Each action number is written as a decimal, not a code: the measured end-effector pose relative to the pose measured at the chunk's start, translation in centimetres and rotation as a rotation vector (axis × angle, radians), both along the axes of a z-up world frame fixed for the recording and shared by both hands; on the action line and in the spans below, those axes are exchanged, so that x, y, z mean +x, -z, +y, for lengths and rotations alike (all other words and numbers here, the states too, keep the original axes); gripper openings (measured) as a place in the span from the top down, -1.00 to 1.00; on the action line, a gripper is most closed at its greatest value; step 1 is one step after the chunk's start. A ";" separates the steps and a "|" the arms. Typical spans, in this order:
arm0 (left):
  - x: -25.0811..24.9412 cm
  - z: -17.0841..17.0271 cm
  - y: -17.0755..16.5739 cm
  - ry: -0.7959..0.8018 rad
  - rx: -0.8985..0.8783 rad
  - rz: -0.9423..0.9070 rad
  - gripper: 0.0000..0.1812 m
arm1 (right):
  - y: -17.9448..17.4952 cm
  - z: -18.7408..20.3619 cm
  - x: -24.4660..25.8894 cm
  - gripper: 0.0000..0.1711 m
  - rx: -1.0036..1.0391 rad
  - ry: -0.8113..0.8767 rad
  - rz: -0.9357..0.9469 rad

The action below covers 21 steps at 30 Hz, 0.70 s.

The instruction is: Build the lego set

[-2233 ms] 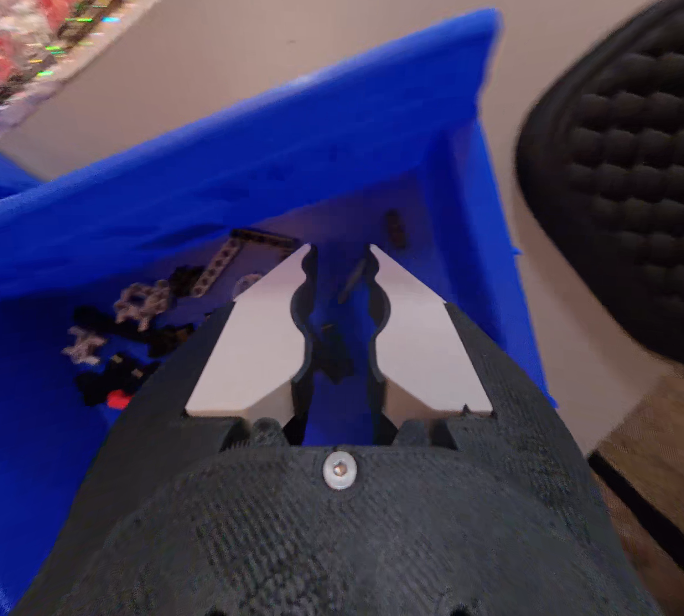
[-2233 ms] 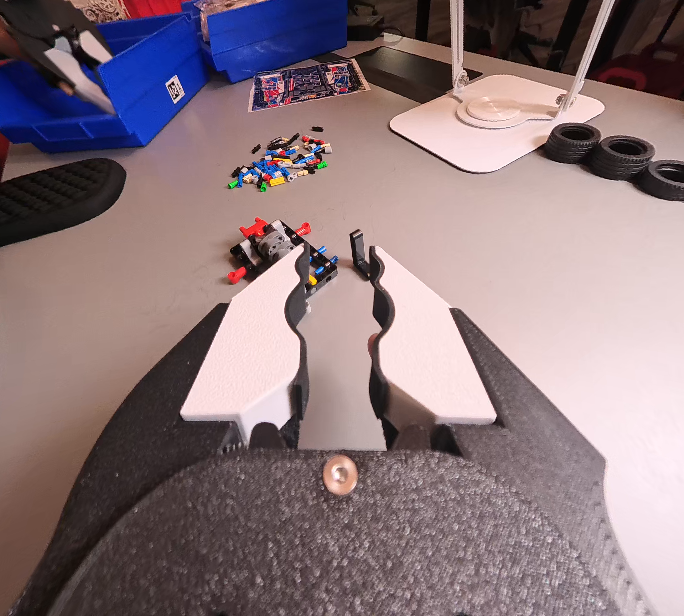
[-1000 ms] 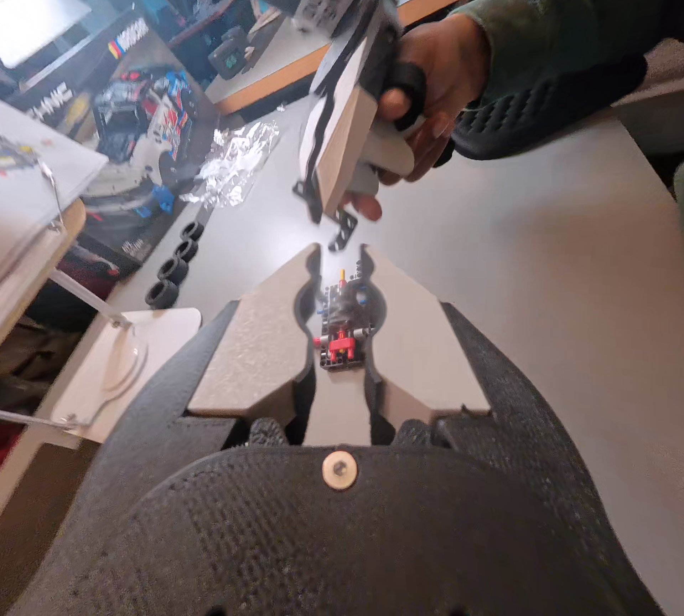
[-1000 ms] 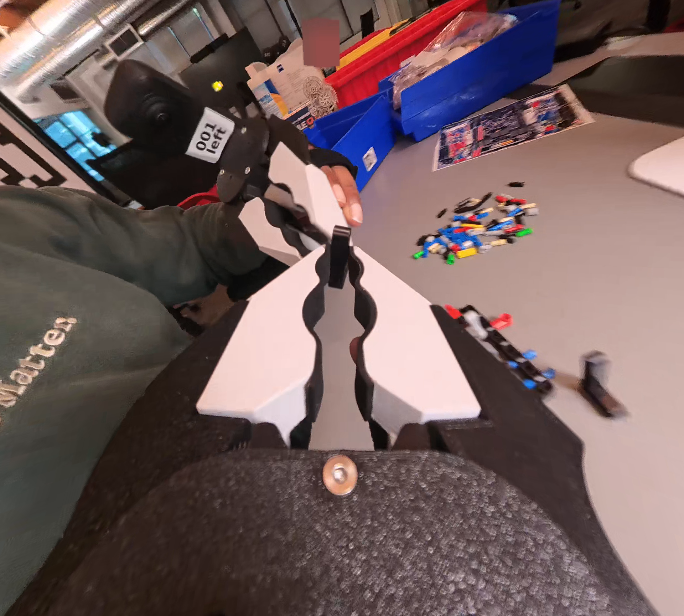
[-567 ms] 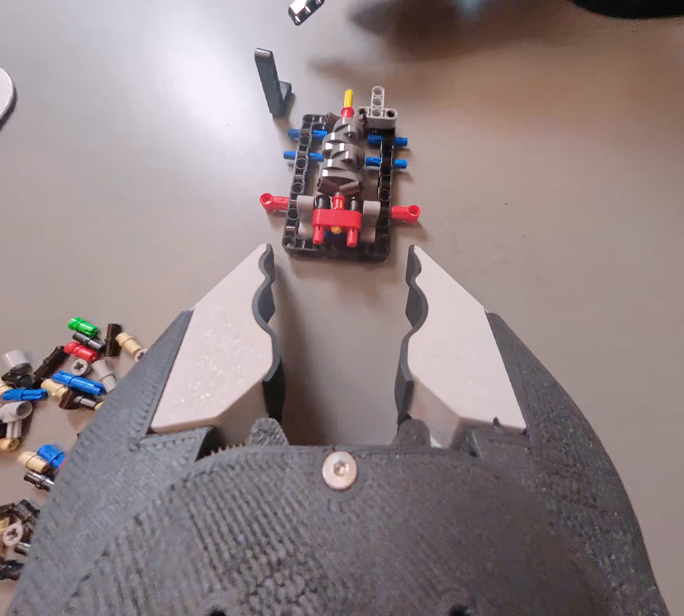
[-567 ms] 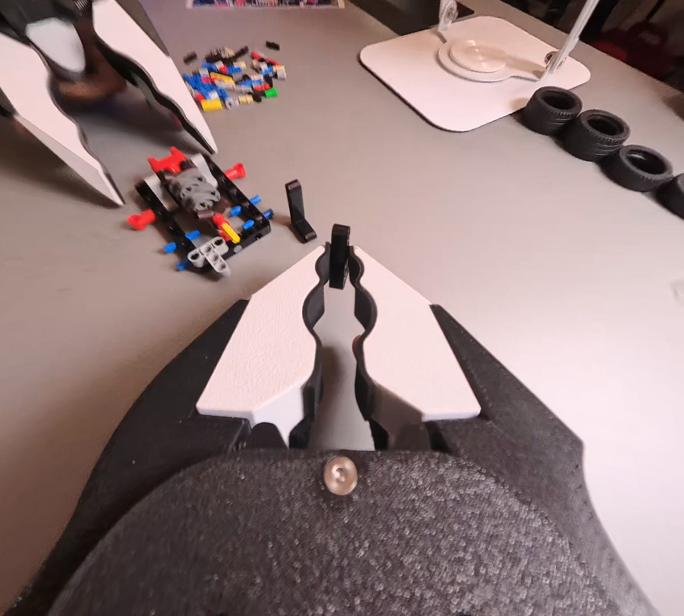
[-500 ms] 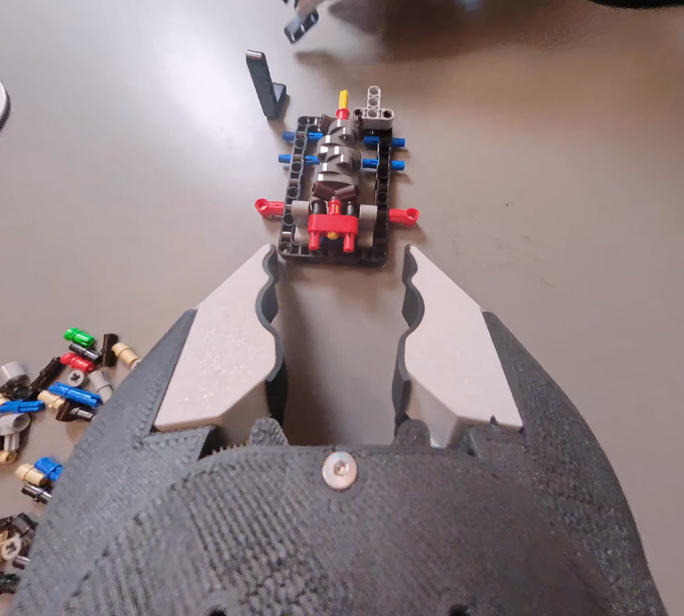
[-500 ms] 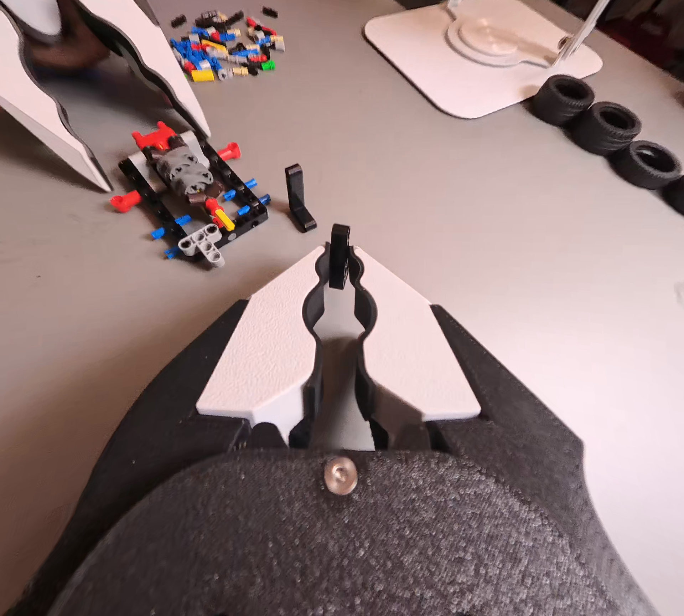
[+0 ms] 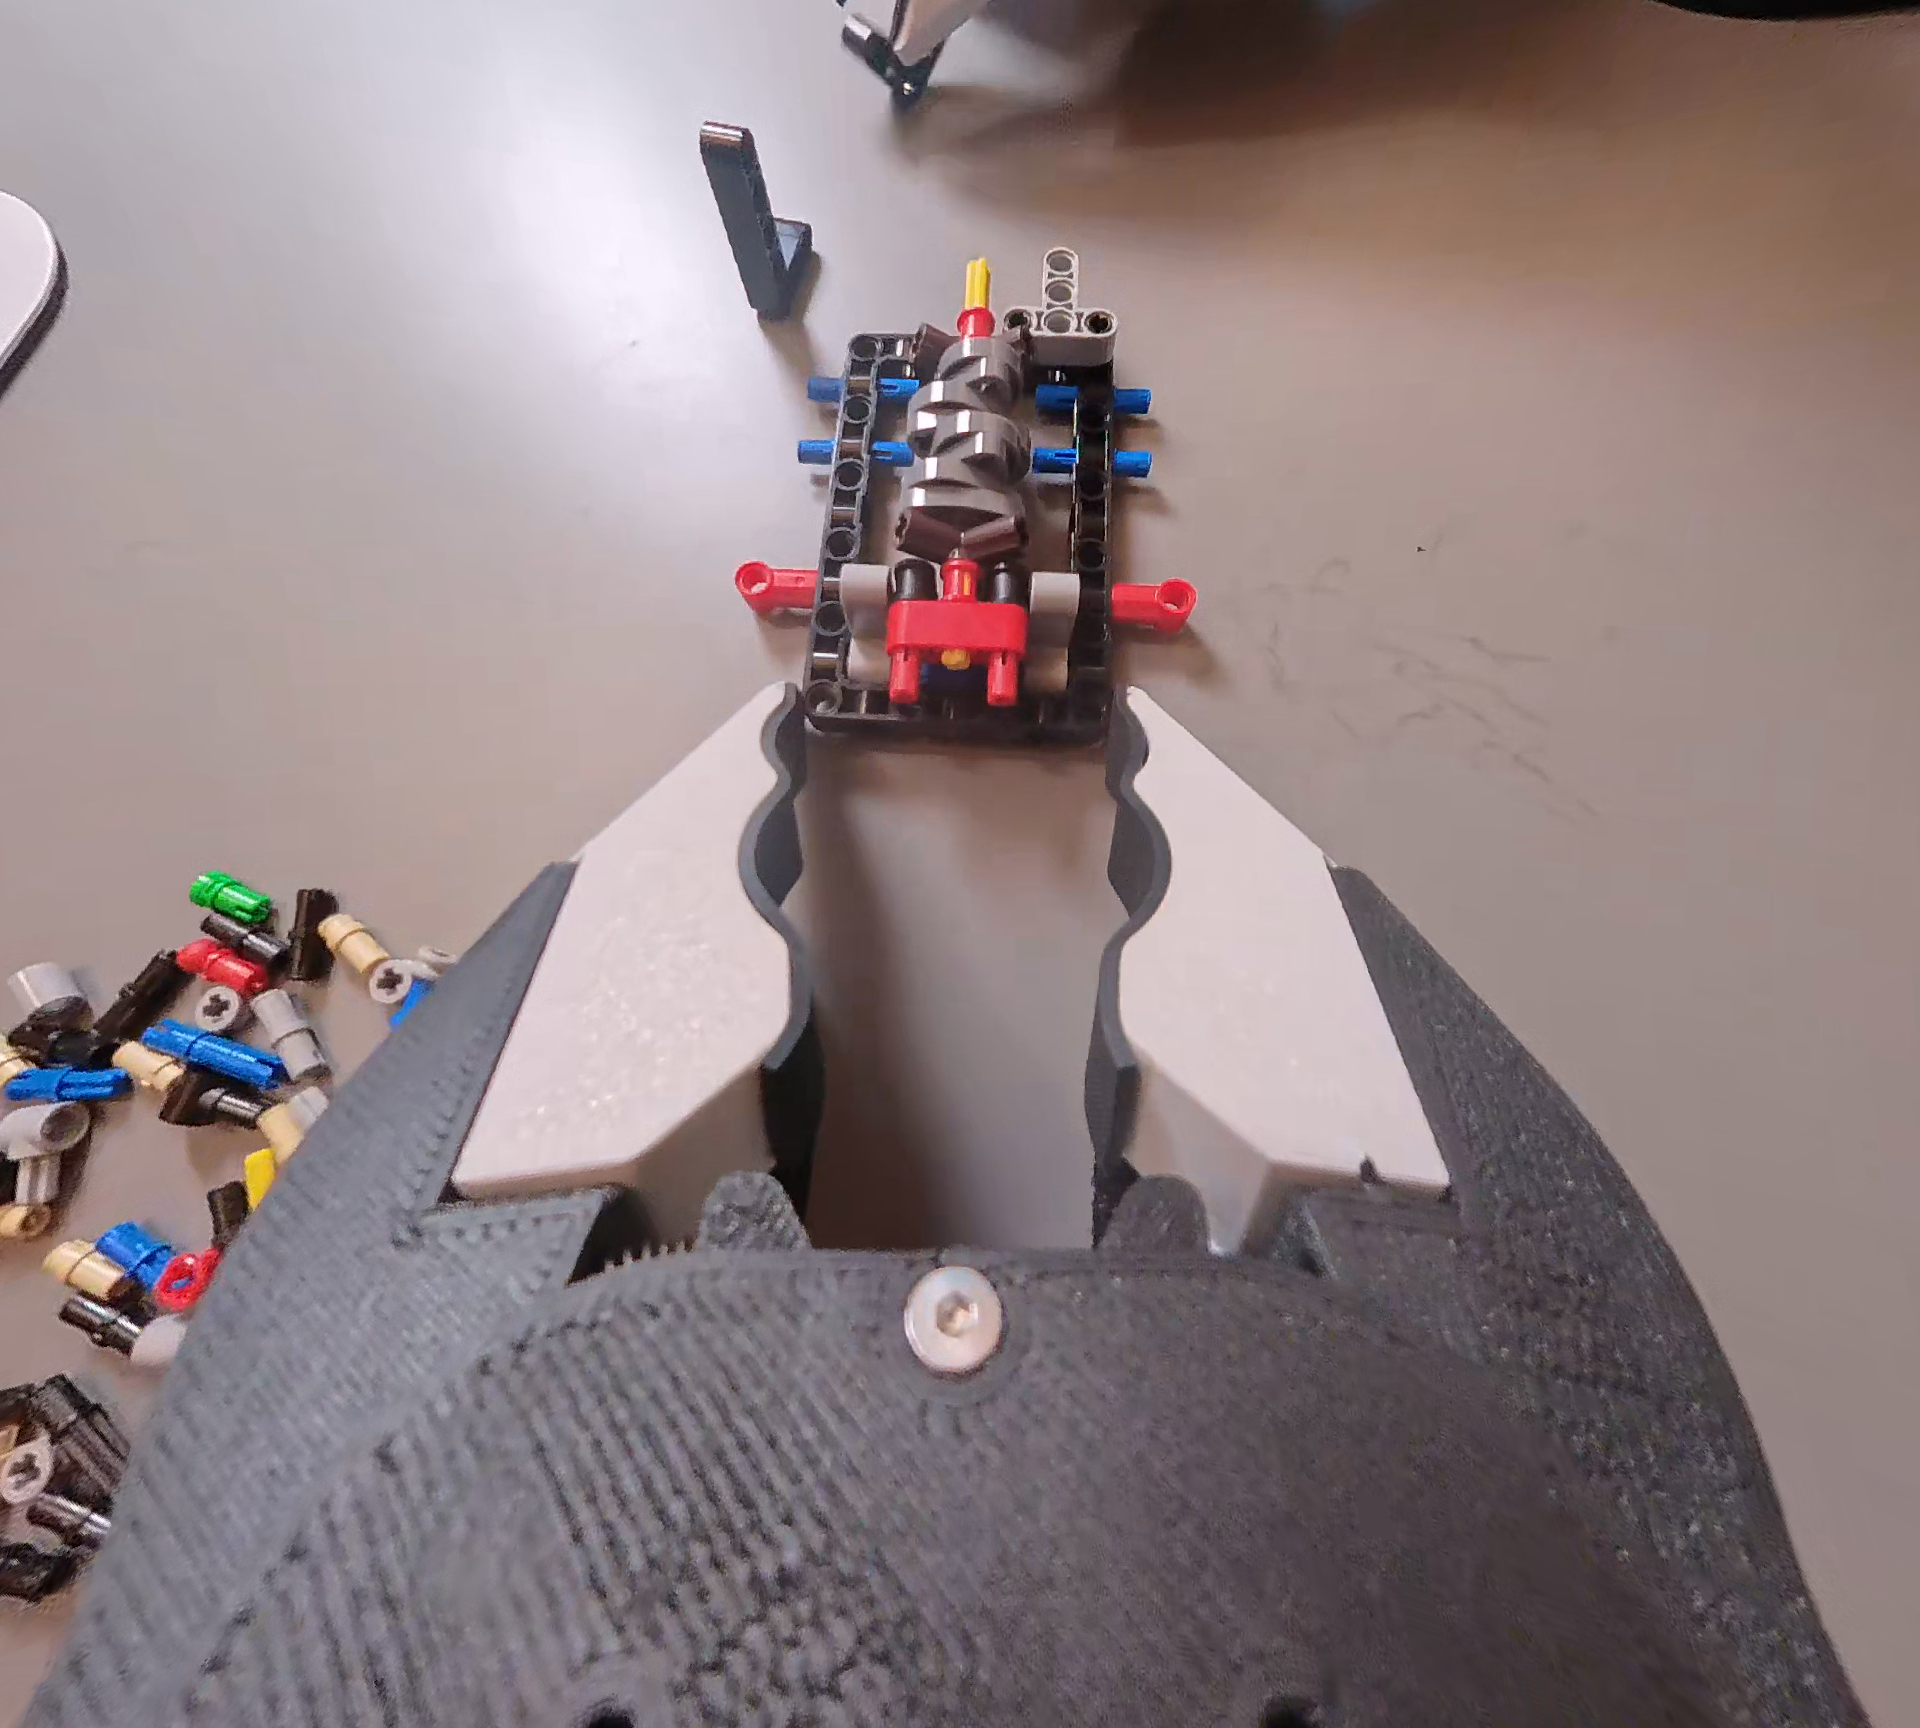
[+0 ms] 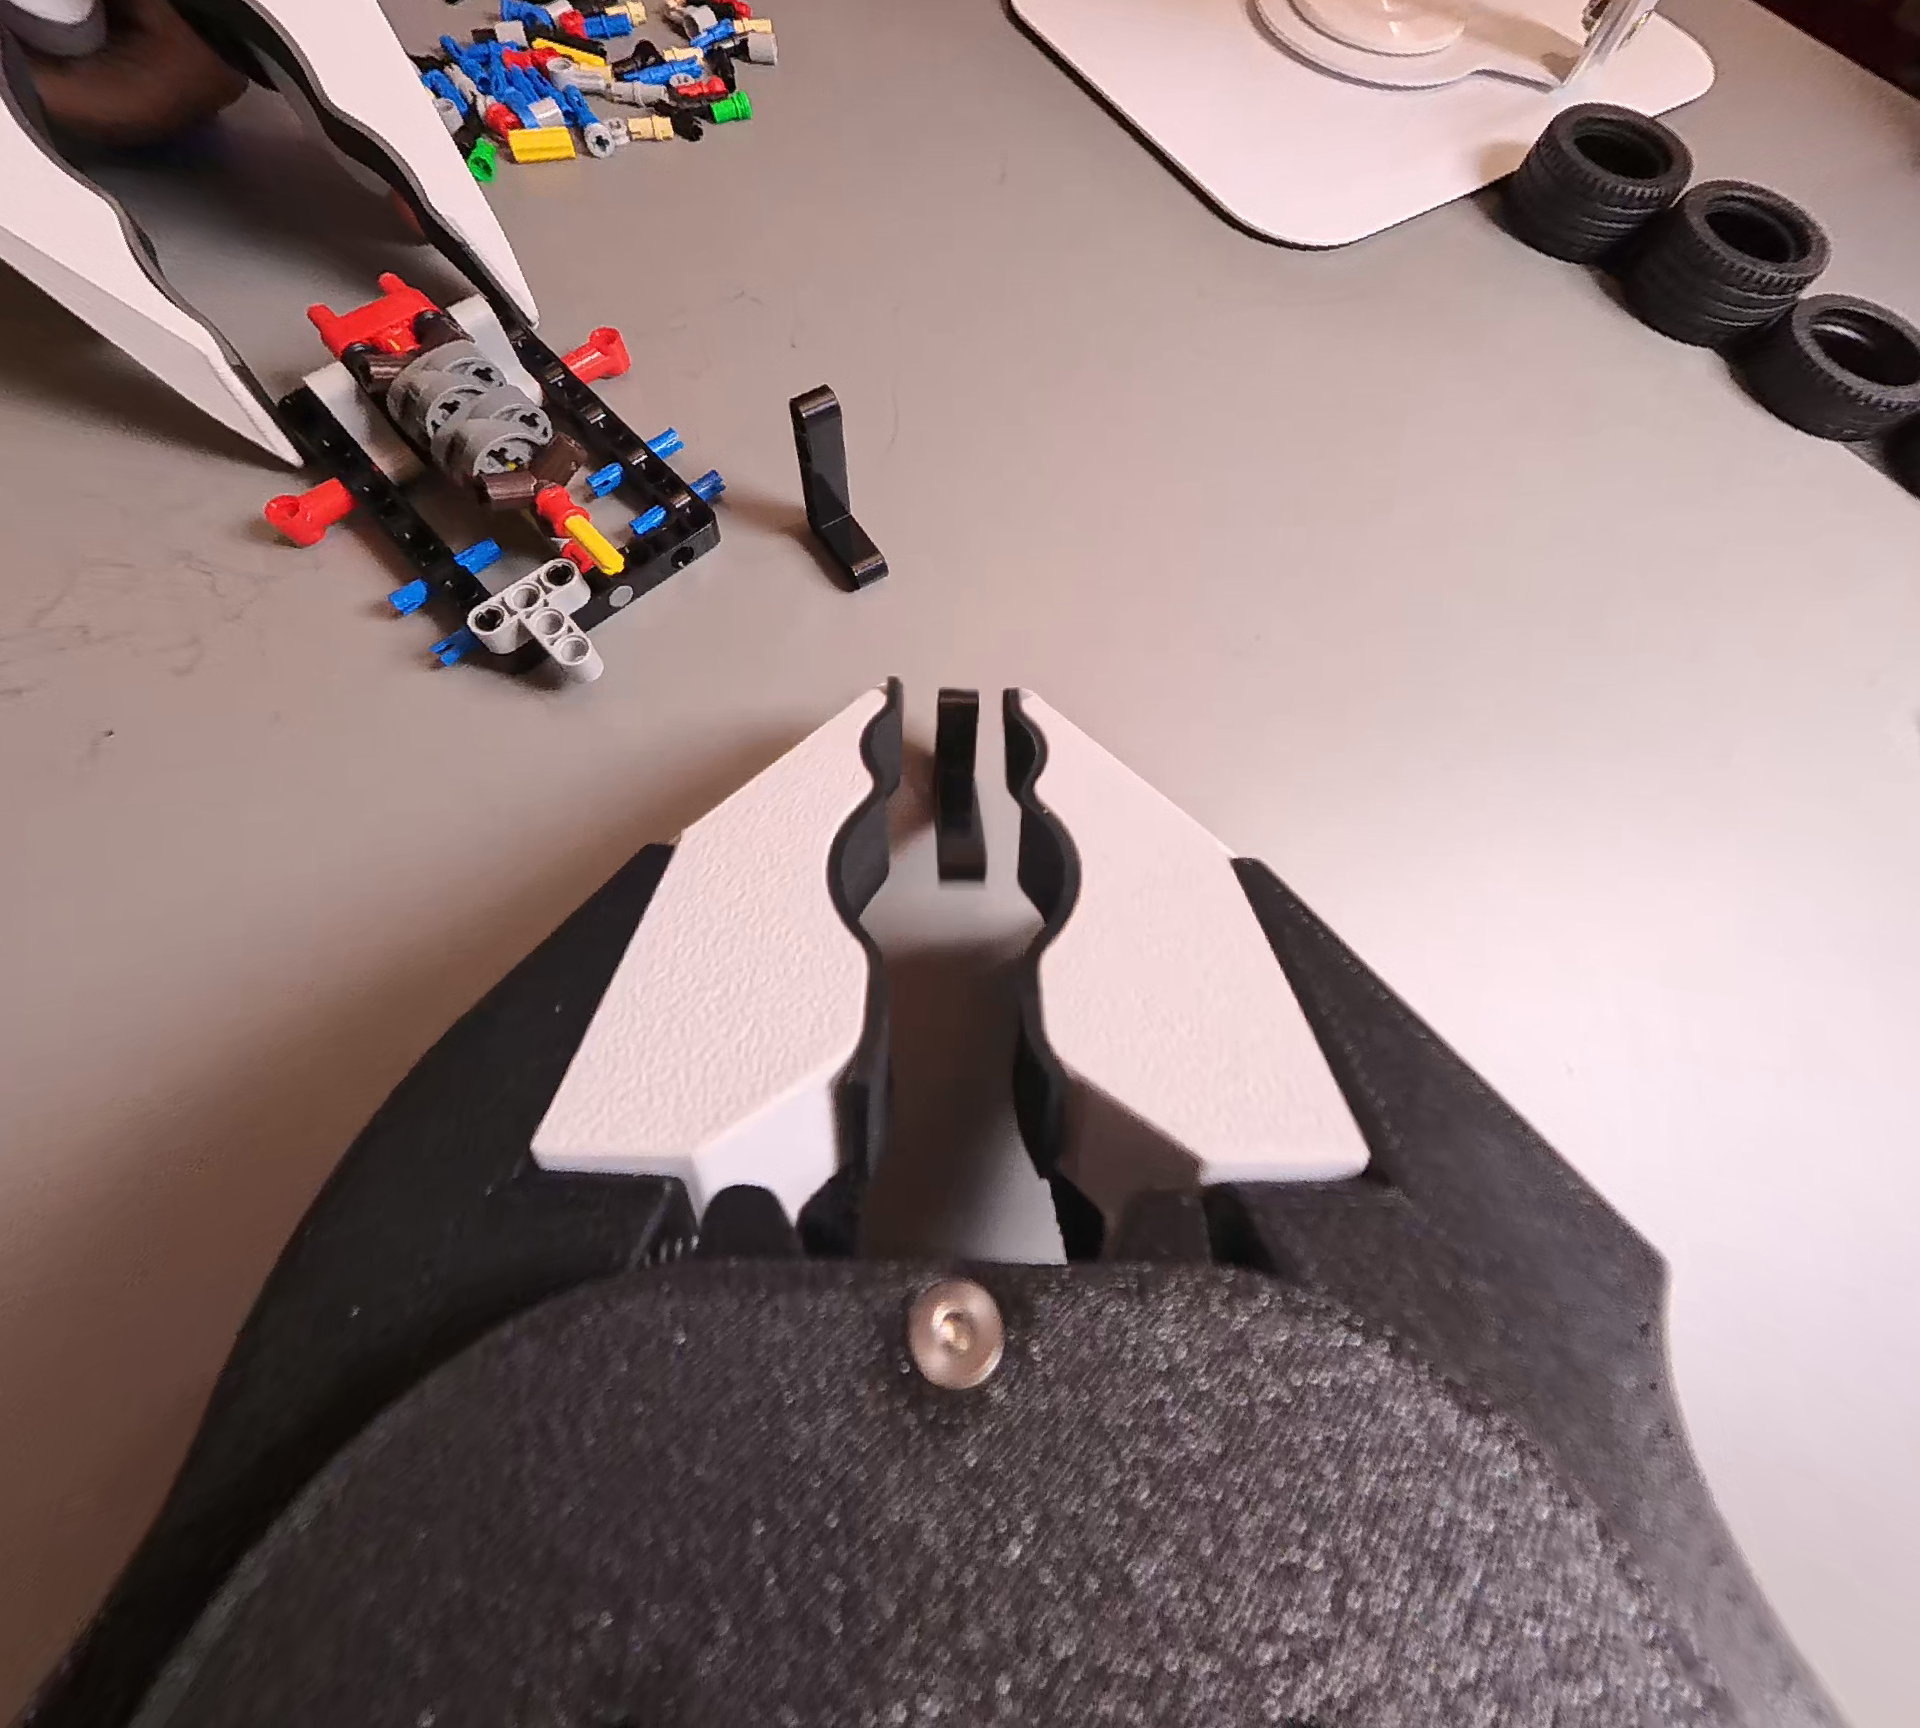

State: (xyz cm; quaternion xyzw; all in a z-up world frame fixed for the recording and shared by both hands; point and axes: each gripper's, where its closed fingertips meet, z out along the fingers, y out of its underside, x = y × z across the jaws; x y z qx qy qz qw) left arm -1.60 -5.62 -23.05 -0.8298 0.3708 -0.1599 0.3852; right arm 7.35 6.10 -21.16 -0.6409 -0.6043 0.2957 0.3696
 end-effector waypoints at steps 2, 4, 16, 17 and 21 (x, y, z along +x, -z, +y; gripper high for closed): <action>-0.1 -0.1 0.0 -0.001 0.004 -0.001 0.36 | -0.2 0.0 0.0 0.74 0.004 -0.001 0.010; -0.2 -0.1 0.0 0.001 0.007 -0.001 0.36 | -0.4 -0.1 -0.1 0.71 0.007 -0.005 0.027; -0.4 -0.5 -0.1 0.021 0.004 -0.009 0.36 | -2.9 0.6 -0.3 0.68 0.048 0.029 0.181; -0.3 -0.7 -0.1 0.029 0.001 -0.016 0.34 | -3.2 0.7 -0.3 0.68 0.050 0.033 0.201; -0.1 -0.8 -0.8 0.041 -0.006 -0.082 0.31 | -4.2 0.8 -0.2 0.68 0.062 0.025 0.260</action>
